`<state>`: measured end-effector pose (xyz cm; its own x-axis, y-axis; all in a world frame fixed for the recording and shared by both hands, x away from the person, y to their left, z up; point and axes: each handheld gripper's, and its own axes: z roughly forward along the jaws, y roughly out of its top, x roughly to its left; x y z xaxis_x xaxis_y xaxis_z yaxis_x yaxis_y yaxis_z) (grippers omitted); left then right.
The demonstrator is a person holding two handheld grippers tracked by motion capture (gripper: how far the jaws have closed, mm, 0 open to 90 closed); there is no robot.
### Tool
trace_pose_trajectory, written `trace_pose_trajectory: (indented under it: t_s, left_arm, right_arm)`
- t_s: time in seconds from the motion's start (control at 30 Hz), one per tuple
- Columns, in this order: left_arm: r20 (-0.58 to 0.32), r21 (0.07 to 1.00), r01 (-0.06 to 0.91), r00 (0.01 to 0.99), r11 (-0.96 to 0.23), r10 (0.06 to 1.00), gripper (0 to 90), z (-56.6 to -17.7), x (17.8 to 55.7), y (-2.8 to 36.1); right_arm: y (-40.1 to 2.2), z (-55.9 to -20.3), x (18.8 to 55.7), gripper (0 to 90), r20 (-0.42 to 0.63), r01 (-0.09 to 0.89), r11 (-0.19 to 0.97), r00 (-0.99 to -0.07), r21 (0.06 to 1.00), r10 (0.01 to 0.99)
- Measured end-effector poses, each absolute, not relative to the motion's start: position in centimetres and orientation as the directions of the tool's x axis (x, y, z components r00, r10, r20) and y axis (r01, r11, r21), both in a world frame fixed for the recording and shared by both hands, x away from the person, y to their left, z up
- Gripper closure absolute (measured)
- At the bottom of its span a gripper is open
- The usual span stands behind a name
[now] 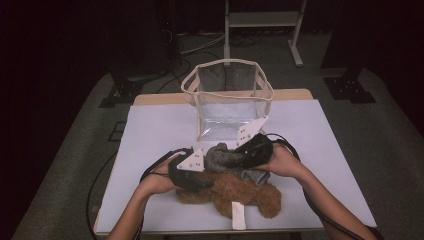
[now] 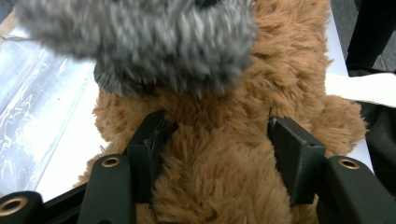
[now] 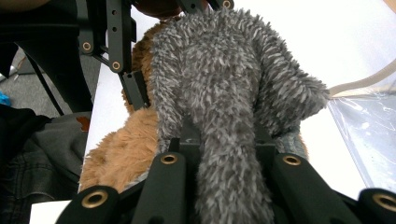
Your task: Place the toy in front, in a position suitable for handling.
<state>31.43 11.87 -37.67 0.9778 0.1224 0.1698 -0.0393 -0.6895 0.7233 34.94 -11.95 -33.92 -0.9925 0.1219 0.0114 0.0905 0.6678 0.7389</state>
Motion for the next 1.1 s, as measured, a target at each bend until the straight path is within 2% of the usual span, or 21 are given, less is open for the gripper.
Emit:
trace_pose_trajectory:
  t_s: [0.2, 0.3, 0.37, 0.43, 0.57, 0.83, 1.1]
  left_arm:
    - [0.186, 0.712, -0.047, 0.975, -0.701, 0.124, 39.9, -36.8, 31.4, 12.1]
    - [0.179, 0.708, -0.031, 0.974, -0.706, 0.136, 36.2, -36.2, 31.4, 12.6]
    - [0.166, 0.717, -0.018, 0.975, -0.697, 0.146, 36.8, -36.0, 31.4, 13.0]
    - [0.157, 0.722, -0.01, 0.976, -0.691, 0.15, 41.5, -36.3, 31.5, 13.1]
    - [0.16, 0.717, -0.009, 0.975, -0.697, 0.152, 47.4, -36.9, 31.6, 12.7]
    - [0.169, 0.712, -0.024, 0.976, -0.702, 0.138, 47.2, -37.2, 31.5, 12.2]
    - [0.163, 0.724, -0.015, 0.975, -0.69, 0.15, 47.2, -37.1, 31.6, 12.3]
  right_arm:
    - [-14.8, -33.7, 34.6, 73.0, 0.014, 0.122, 0.645, -0.985, 0.755, 0.171]
    - [-16.5, -34.0, 34.5, 73.0, 0.026, 0.149, 0.63, -0.98, 0.762, 0.2]
    - [-17.3, -34.1, 34.5, 73.0, 0.035, 0.165, 0.623, -0.976, 0.765, 0.215]
    - [-17.5, -34.2, 34.5, 73.1, 0.04, 0.172, 0.62, -0.974, 0.766, 0.221]
    - [-16.4, -33.6, 34.4, 73.0, 0.014, 0.143, 0.634, -0.979, 0.76, 0.204]
    - [-11.5, -33.5, 34.2, 73.0, -0.013, 0.068, 0.677, -0.993, 0.732, 0.114]
    - [-13.3, -33.3, 34.2, 73.0, -0.004, 0.093, 0.652, -0.989, 0.753, 0.145]
